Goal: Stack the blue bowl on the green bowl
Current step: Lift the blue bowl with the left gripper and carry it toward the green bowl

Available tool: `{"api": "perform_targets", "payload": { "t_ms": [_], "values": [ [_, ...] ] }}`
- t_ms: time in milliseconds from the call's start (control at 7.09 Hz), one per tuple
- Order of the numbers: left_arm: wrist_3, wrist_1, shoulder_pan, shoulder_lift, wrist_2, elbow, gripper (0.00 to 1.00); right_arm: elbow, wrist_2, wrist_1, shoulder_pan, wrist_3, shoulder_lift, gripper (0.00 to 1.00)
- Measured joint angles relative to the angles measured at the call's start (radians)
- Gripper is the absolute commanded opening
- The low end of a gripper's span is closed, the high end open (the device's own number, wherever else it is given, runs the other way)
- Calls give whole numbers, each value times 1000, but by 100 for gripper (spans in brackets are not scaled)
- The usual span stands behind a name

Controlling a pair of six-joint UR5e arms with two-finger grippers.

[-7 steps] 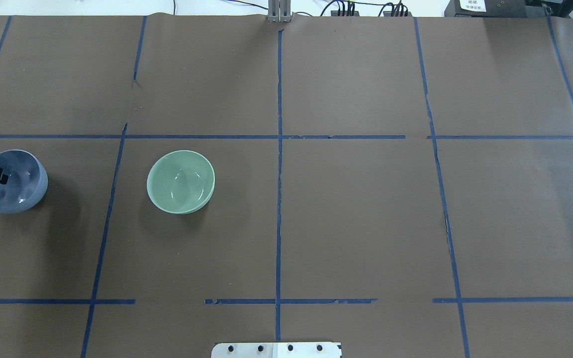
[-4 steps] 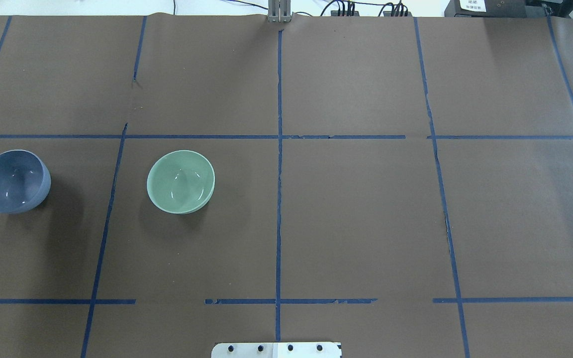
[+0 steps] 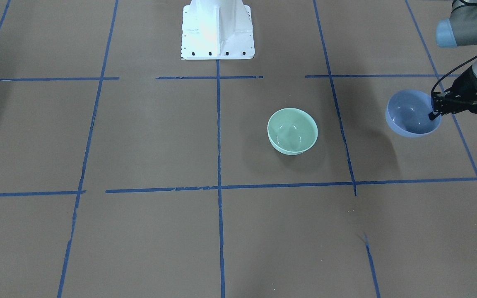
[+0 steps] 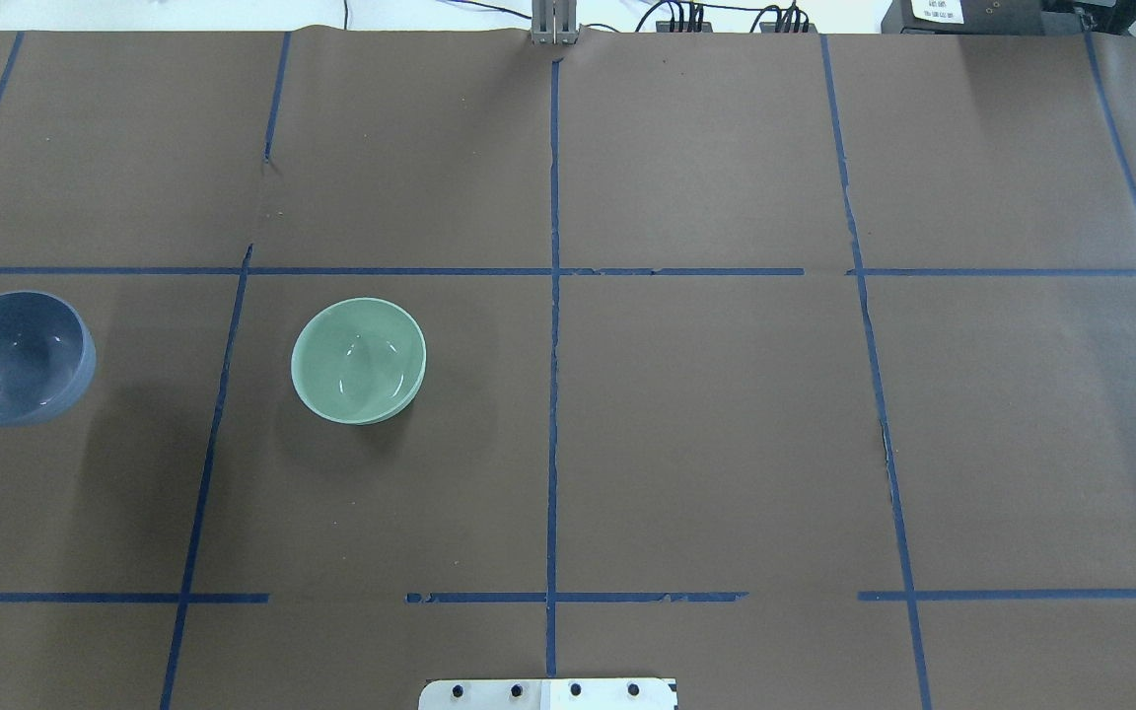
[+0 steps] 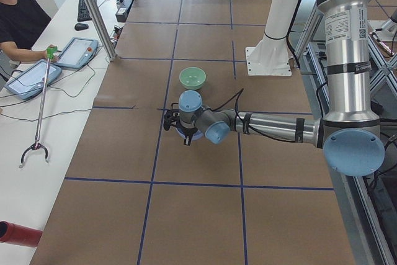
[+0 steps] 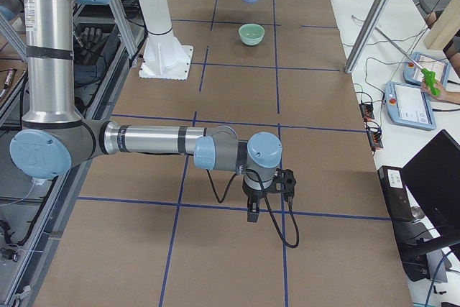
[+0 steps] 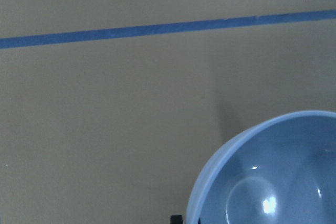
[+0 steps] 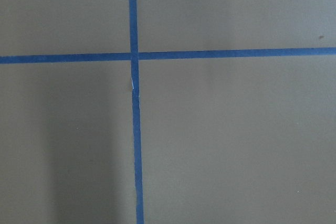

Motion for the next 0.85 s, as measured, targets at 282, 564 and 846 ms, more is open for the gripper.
{"api": "perform_targets", "payload": {
  "t_ms": [282, 564, 846],
  "values": [
    [17, 268, -63, -61, -10, -156, 0, 0, 0, 0, 0, 0, 0, 100],
    [24, 544, -127, -193, -10, -270, 0, 0, 0, 0, 0, 0, 0, 100],
    [-73, 698, -100, -311, -13, -319, 0, 0, 0, 0, 0, 0, 0, 100]
  ]
}}
